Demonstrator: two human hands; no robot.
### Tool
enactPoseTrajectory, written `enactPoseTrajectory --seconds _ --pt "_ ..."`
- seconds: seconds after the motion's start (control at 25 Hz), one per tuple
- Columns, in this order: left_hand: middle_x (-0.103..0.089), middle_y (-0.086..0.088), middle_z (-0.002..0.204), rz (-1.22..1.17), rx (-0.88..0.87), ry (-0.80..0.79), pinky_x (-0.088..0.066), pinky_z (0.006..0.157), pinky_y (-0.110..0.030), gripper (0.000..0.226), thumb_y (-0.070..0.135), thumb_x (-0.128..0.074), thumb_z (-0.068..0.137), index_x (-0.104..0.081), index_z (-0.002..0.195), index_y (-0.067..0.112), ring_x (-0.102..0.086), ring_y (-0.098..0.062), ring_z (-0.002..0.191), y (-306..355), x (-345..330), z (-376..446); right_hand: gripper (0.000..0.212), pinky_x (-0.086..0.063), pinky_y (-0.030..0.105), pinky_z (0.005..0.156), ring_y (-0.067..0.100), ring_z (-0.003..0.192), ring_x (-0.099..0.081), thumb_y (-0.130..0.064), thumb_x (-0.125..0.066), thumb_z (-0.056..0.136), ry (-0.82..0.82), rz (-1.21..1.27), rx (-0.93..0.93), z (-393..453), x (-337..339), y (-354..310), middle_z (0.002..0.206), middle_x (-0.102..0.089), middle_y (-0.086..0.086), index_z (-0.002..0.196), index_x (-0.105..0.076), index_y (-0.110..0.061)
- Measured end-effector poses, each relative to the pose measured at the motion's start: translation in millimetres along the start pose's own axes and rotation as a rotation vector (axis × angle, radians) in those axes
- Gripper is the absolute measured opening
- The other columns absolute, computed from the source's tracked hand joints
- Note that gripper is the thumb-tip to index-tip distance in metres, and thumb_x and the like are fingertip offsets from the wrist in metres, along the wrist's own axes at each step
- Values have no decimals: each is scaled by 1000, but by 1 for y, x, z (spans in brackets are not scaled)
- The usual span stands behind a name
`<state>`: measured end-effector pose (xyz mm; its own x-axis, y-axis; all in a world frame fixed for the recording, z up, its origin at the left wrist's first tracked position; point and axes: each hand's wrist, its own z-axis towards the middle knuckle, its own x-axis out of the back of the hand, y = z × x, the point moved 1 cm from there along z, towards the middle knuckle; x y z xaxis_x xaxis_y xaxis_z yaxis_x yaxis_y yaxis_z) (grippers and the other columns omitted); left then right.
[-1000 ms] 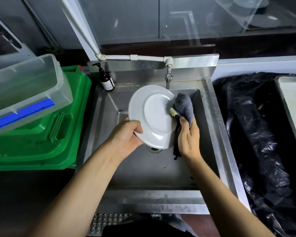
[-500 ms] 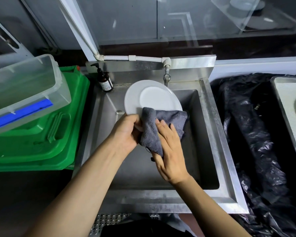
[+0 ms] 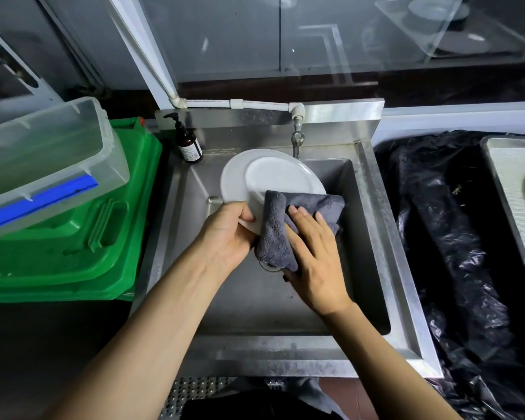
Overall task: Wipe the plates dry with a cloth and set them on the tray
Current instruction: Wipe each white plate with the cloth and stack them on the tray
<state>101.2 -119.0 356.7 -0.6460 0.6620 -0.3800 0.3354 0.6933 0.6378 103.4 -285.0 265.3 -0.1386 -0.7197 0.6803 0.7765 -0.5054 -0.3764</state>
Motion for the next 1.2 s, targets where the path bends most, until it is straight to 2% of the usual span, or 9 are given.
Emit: enactPoseTrajectory --seconds 0.24,0.36,0.48,0.6,0.68,0.84,0.96,1.08,1.2 --pt "-74 -19 88 -183 18 -88 -62 63 -38 43 -14 -36 66 -63 98 -2 -75 -29 76 1 2 -4 44 -32 58 118 37 141 -46 -1 -56 100 43 -17 -105 12 8 12 147 -53 20 143 -54 -8" --pt "-73 -22 105 -191 -5 -97 -62 69 -45 50 -14 -32 74 -62 112 -3 -75 -34 91 4 3 -4 41 -26 46 124 31 145 -41 -20 -37 110 23 51 -179 11 11 15 153 -47 17 146 -53 -8" --pt "-72 -18 112 -144 -45 -84 -61 70 -47 51 -14 -34 74 -60 115 2 -74 -33 96 8 9 -4 50 -30 28 120 18 144 -42 -16 -47 99 39 198 -385 6 20 24 153 -47 6 148 -52 -16" --pt "-70 -14 119 -71 -73 -95 -61 75 -47 57 -14 -36 72 -60 120 7 -71 -32 107 7 12 -1 63 -46 27 101 13 124 -55 -14 -45 81 -14 305 -588 -1 29 38 137 -57 -5 143 -52 -26" --pt "-71 -12 119 -18 -53 -124 -60 74 -46 61 -14 -36 71 -60 122 9 -70 -31 107 0 11 1 49 -51 34 78 18 102 -63 -13 -49 83 -43 327 -825 -14 34 53 117 -65 -4 128 -50 -33" --pt "-75 -10 110 74 -27 -174 -61 69 -42 59 -14 -35 71 -66 115 10 -74 -30 99 -20 11 4 30 -45 36 73 38 98 -63 -14 -62 86 -33 128 -1247 -53 51 91 107 -66 11 114 -52 -19" --pt "-74 -10 112 157 -13 -188 -61 69 -41 61 -14 -34 73 -65 118 11 -71 -30 104 -38 5 6 42 -48 43 80 44 98 -59 -9 -71 80 -33 -164 -1111 -71 73 115 111 -60 19 121 -60 -13" --pt "-72 -11 116 196 9 -200 -61 71 -43 64 -14 -34 72 -64 121 13 -69 -31 108 -52 -5 7 56 -42 48 93 41 111 -56 -17 -78 77 -292 -414 -927 -88 82 139 126 -60 15 131 -62 -18" --pt "-70 -14 120 224 29 -196 -61 73 -45 63 -14 -35 72 -62 124 9 -66 -35 113 -61 -14 7 58 -39 45 106 33 133 -47 -27 -64 89 -758 -335 -1006 -120 74 150 149 -48 5 146 -50 -25"
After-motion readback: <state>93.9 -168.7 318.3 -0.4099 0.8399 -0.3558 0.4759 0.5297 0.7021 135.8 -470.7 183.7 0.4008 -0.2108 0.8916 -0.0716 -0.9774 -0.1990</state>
